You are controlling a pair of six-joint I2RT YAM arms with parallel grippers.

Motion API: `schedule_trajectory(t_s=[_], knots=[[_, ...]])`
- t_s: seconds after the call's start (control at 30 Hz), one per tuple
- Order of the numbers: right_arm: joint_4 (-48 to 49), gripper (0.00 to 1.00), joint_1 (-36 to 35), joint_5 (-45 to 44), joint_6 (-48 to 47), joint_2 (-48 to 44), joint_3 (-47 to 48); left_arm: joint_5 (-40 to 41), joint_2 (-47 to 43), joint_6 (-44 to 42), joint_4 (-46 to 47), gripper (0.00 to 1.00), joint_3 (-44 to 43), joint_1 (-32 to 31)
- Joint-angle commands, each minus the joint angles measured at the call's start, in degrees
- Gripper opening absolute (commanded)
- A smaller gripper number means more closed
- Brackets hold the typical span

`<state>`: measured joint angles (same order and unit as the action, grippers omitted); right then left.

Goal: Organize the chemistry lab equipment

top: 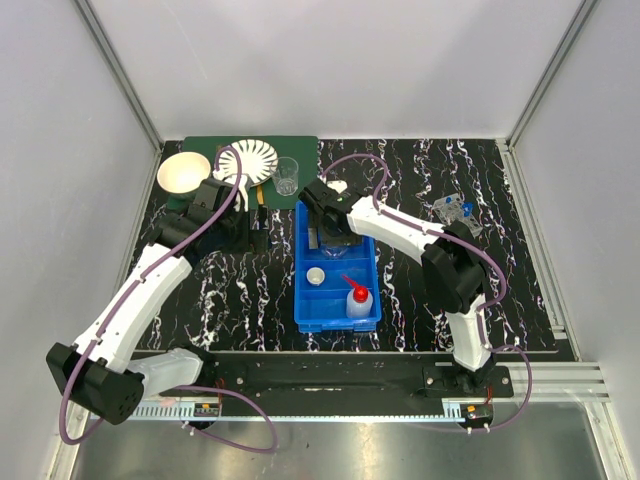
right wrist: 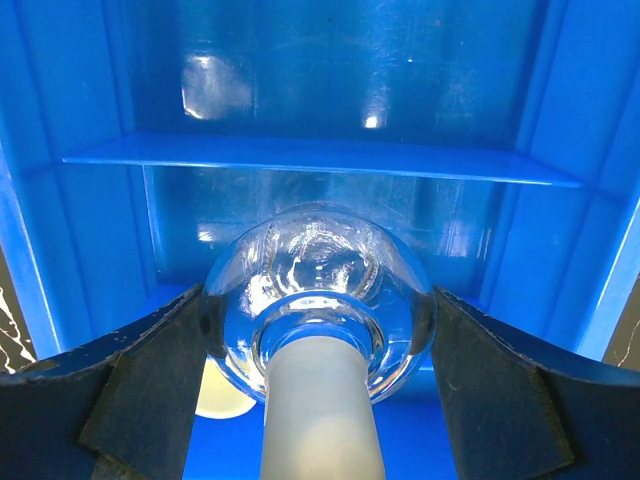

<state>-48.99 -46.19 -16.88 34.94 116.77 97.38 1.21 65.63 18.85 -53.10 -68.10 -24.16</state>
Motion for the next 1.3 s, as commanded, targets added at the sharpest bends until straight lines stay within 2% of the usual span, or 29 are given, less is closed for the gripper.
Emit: schedule_trajectory(t_s=[0.0, 0.9, 1.27], knots=[[3.11, 0.46, -0.56, -0.69, 1.27, -1.46, -0.79, -0.86, -1.73, -0.39, 1.60, 0.99, 0.07, 0.26], [5.75, 0.51, -0.65, 0.54, 1.80, 0.48, -3.43, -0.77, -1.64, -0.48, 1.60, 0.99, 0.51, 0.26], [5.66, 0.59, -1.00, 0.98, 1.54, 2.14, -3.69, -0.77, -1.64, -0.48, 1.51, 0.99, 0.68, 0.26]])
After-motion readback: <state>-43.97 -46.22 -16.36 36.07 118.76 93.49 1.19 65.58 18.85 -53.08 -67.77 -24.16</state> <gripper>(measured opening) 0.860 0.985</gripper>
